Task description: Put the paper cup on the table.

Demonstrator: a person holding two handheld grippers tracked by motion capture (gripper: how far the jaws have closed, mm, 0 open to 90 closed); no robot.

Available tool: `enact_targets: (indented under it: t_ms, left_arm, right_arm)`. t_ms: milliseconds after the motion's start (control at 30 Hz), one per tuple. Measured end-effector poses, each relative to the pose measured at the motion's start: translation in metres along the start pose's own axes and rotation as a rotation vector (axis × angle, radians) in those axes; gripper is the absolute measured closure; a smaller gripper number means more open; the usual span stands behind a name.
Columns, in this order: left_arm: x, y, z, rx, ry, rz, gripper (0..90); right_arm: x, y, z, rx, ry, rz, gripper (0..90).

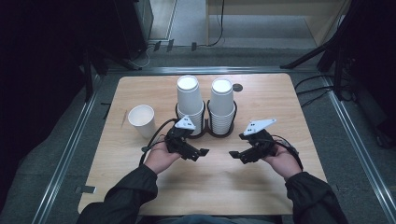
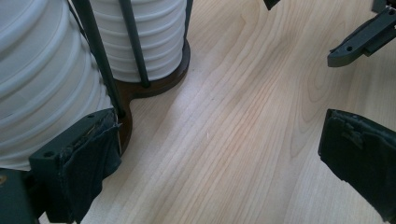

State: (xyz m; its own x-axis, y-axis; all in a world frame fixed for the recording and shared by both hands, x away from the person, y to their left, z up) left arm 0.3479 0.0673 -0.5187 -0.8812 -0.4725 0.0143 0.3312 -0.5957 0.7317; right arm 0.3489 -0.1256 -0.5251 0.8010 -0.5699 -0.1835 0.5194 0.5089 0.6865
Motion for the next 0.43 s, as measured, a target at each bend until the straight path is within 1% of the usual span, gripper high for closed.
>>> enact_targets:
  t_ms: [200,333,400,433]
  left_arm:
    - [-0.0009,0.0004,0.0013,0.008,0.002,0.008,0.0]
    - [-0.0024,-0.0026,-0.0016,-0.004,0.002,0.01,0.0]
    - [-0.0062,-0.0067,-0.0062,-0.021,0.028,0.005,0.0]
    - [-0.0091,-0.0091,-0.0086,-0.024,0.033,0.005,0.0]
  right_arm:
    - [-0.0004,-0.0003,0.0002,-0.001,0.001,0.002,20.3]
    - [0.0007,-0.0007,0.0002,-0.001,0.0,0.003,20.3]
    - [0.001,-0.0013,-0.0005,-0.005,-0.003,0.003,20.3]
    - [0.0008,-0.0016,-0.0006,-0.009,-0.004,0.003,20.3]
Point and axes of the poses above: each handheld gripper's, and its own axes: z roughly backward along the jaws, y roughly out of its top, x roughly to its right, the point moved 7 cm from there along -z, roughly forward along the jaws, and after that the axes turned 9 degrees about -z, right-handed, at the moved point
